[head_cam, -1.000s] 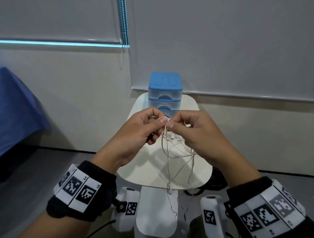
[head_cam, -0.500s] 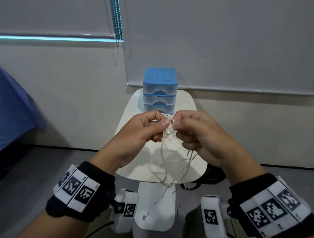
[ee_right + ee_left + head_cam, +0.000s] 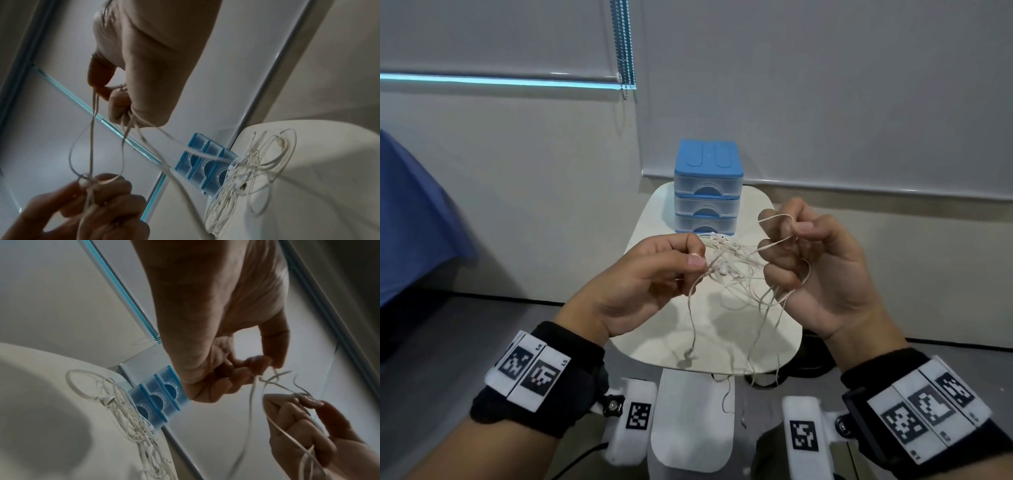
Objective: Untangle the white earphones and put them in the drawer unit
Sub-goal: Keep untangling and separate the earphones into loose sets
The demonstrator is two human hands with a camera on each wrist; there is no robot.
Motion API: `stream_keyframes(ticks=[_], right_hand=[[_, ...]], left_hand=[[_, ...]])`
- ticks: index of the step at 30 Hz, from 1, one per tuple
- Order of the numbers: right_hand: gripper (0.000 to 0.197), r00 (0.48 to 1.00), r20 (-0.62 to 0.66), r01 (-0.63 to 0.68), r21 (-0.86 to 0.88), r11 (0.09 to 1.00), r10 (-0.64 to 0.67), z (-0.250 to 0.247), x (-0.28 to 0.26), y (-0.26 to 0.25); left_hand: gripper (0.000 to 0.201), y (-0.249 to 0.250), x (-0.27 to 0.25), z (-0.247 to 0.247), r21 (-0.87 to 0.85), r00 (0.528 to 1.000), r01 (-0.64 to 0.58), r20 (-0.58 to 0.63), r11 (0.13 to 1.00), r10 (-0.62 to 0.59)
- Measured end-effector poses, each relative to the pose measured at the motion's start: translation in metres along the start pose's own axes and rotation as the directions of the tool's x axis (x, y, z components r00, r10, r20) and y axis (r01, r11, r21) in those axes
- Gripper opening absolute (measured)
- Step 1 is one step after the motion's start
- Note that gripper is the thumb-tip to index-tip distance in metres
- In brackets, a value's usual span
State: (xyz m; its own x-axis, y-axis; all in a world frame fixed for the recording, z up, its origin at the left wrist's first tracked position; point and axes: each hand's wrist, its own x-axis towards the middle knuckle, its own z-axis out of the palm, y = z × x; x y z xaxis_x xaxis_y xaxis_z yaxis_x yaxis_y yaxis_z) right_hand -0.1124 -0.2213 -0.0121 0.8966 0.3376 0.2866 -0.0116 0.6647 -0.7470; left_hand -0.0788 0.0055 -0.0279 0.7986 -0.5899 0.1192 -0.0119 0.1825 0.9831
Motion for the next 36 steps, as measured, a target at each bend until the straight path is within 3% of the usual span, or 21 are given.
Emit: stream_keyframes(ticks=[6, 9, 12, 14, 19, 22, 26, 28, 32, 34, 36], right_hand=[[0.021, 0.999, 0.011, -0.05, 0.04, 0.998, 0.05, -0.003, 0.006, -0.003], [0.005, 0.962, 0.024, -0.265, -0.179, 0.948, 0.273, 0.004, 0.008, -0.007], [0.028, 0.922, 0.021, -0.349, -0.379, 0.857, 0.386, 0.014, 0.004, -0.014], [0.04, 0.945, 0.042, -0.287, -0.369, 0.884, 0.324, 0.02, 0.006, -0.019], [0.049, 0.998, 0.066, 0.02, -0.274, 0.962, -0.002, 0.021, 0.014, -0.021], [0.044, 0.993, 0.066, 0.106, -0.206, 0.973, -0.094, 0.015, 0.015, -0.021], [0.03, 0.981, -0.064, 0.159, -0.268, 0.95, -0.183, 0.01, 0.017, -0.018], [0.021, 0.964, -0.134, 0.146, -0.45, 0.881, -0.228, 0.008, 0.019, -0.016], [0.017, 0.909, -0.222, 0.035, -0.803, 0.595, -0.353, 0.001, 0.023, -0.012], [0.018, 0.897, -0.21, 0.017, -0.862, 0.506, -0.389, -0.001, 0.023, -0.011], [0.018, 0.901, -0.19, 0.023, -0.876, 0.482, -0.389, -0.001, 0.023, -0.011]], left_hand=[[0.018, 0.002, 0.007, 0.0, 0.06, 0.979, 0.022, -0.204, 0.998, -0.01], [0.029, 0.003, 0.01, -0.005, 0.106, 0.954, 0.058, -0.297, 0.993, -0.024], [0.014, 0.003, 0.011, -0.007, 0.113, 0.945, 0.122, -0.318, 0.986, -0.08], [0.011, 0.0, 0.012, -0.005, 0.105, 0.942, 0.178, -0.306, 0.978, -0.138], [0.02, -0.004, 0.013, -0.004, 0.106, 0.932, 0.2, -0.326, 0.974, -0.156], [0.022, -0.007, 0.01, -0.003, 0.115, 0.94, 0.2, -0.302, 0.973, -0.158], [0.034, -0.013, 0.007, 0.002, 0.127, 0.953, 0.201, -0.254, 0.971, -0.164], [0.032, -0.014, 0.007, 0.001, 0.103, 0.958, 0.208, -0.222, 0.973, -0.181], [0.009, -0.017, 0.005, 0.001, 0.098, 0.971, 0.229, -0.094, 0.969, -0.22], [0.018, -0.02, 0.006, 0.001, 0.191, 0.977, 0.205, -0.093, 0.96, -0.19], [0.023, -0.021, 0.011, 0.001, 0.231, 0.982, 0.149, -0.147, 0.961, -0.117]])
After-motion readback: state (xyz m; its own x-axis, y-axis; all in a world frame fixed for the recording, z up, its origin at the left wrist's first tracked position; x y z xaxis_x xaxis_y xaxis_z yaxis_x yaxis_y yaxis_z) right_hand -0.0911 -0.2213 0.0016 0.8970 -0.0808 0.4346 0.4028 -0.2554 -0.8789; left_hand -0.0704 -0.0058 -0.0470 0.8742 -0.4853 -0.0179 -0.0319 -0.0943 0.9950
